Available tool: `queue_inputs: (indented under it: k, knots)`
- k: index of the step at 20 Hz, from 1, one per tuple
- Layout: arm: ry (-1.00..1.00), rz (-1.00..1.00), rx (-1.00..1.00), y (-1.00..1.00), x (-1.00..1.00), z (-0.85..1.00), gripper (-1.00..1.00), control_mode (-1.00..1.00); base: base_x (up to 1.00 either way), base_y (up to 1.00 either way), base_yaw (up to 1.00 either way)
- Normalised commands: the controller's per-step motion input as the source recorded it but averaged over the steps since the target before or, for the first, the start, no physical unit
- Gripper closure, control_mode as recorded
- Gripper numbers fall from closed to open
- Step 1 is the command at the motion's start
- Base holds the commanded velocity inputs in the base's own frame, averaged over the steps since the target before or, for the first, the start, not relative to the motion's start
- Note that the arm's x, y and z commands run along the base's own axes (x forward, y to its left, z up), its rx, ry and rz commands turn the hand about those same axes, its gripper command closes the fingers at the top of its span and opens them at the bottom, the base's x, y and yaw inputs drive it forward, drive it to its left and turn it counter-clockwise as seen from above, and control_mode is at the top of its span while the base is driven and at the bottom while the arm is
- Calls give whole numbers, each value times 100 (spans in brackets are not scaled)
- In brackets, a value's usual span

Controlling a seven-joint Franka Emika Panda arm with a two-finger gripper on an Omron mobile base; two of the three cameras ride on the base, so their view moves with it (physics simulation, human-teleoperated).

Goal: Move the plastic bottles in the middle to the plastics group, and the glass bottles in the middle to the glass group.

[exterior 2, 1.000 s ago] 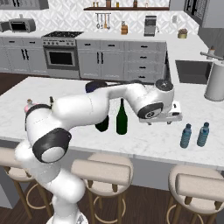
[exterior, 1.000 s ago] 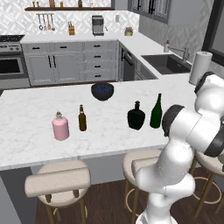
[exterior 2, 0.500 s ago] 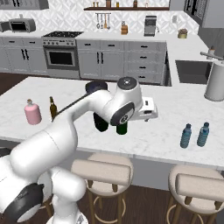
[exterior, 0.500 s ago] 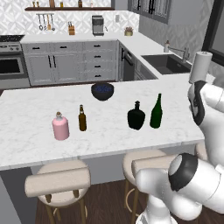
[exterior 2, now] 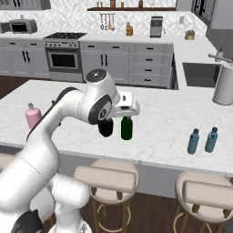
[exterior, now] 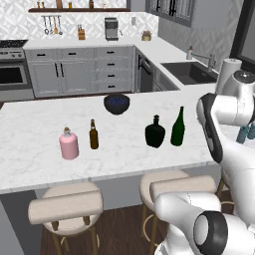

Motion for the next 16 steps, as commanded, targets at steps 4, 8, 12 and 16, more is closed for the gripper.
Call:
queue_inputs:
  k: [4, 8, 12, 16]
  knots:
    - [0, 0, 9, 2, 0, 0, -100, -100, 0, 0, 0]
    - [-2, 1, 12, 10, 48, -18, -100, -100, 0, 0, 0]
    - [-4, 0, 8, 42, 68, -7, -100, -100, 0, 0, 0]
    - [0, 0, 2, 57, 47, -20, -100, -100, 0, 0, 0]
